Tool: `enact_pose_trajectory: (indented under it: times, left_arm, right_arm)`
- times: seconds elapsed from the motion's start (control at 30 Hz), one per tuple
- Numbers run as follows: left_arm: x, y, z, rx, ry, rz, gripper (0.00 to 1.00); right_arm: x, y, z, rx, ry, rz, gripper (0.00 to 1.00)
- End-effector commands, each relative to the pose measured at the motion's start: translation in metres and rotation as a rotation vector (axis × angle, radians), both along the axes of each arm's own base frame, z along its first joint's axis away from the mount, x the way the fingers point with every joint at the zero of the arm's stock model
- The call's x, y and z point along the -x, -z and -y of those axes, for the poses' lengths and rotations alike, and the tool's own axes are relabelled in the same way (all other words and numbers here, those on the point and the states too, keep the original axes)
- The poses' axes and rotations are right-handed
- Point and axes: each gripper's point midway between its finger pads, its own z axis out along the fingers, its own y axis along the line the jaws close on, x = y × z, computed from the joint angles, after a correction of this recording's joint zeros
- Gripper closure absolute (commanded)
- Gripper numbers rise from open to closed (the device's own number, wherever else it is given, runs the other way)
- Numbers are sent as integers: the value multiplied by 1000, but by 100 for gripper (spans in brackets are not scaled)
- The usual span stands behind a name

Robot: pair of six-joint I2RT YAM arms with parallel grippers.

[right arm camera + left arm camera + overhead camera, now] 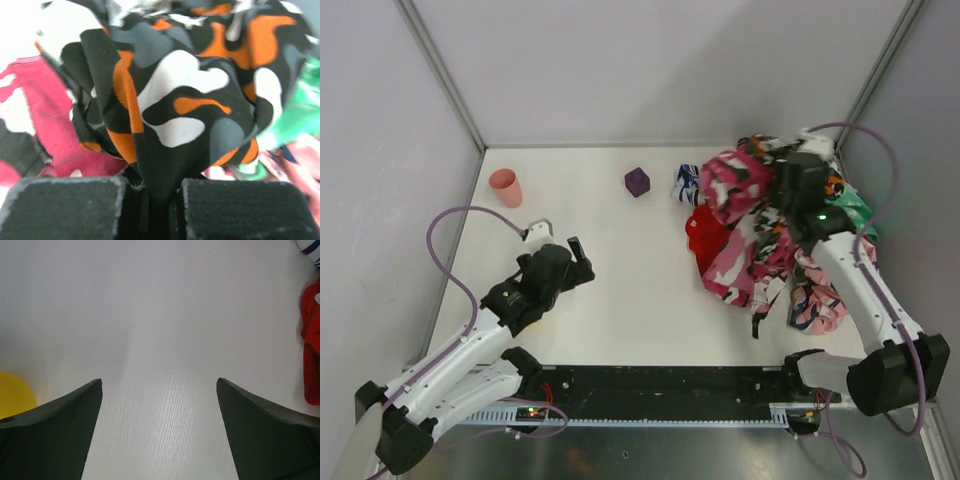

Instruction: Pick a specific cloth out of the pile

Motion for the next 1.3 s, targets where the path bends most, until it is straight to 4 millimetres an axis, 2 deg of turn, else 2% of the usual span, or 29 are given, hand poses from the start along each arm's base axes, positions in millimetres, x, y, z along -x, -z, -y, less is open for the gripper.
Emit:
enact_pose_trajectory:
  times: [0.0, 0.07, 0.13, 0.2, 0.33, 0.4, 0.47, 0.57, 0.67, 0.8, 0.87, 0.93, 1.07, 1.17, 1.27]
  left_arm:
    - [-8, -10, 1, 25, -35, 27, 0]
    - [-10, -8, 4, 32, -36, 15, 0]
    - [-13, -8, 10, 42, -27, 0, 0]
    - [-16, -8, 20, 53, -4, -20, 0]
    - [-28, -6, 46, 73, 74, -69, 0]
    - [-38, -7, 71, 102, 159, -75, 0]
    - [-49, -12, 102, 157, 274, -68, 0]
    - [-63, -14, 149, 216, 448, -79, 0]
    - [-83, -8, 191, 230, 567, -118, 0]
    - [-112, 16, 252, 264, 698, -193, 0]
    - [-123, 37, 285, 294, 764, -242, 0]
    - [-134, 47, 314, 312, 811, -249, 0]
    - [-158, 76, 348, 299, 814, -253, 0]
    - [-164, 100, 361, 303, 788, -288, 0]
    - [-155, 117, 374, 312, 802, -328, 0]
  right_arm:
    - [9, -41, 103, -121, 286, 117, 100]
    - [22, -14, 136, -155, 392, 63, 100]
    - [34, 22, 162, -195, 484, 4, 100]
    - [39, 65, 174, -260, 511, -73, 100]
    - [36, 146, 169, -377, 466, -271, 100]
    - [29, 173, 159, -431, 430, -340, 100]
    - [23, 191, 152, -474, 403, -378, 100]
    - [17, 210, 146, -503, 385, -414, 100]
    - [18, 223, 146, -502, 387, -446, 100]
    - [19, 235, 145, -513, 389, -476, 99]
    - [18, 236, 144, -521, 383, -475, 97]
    - [17, 236, 145, -520, 383, -472, 95]
    - [19, 237, 147, -518, 386, -469, 91]
    - [17, 238, 146, -528, 371, -459, 85]
    - [15, 239, 142, -549, 352, -452, 64]
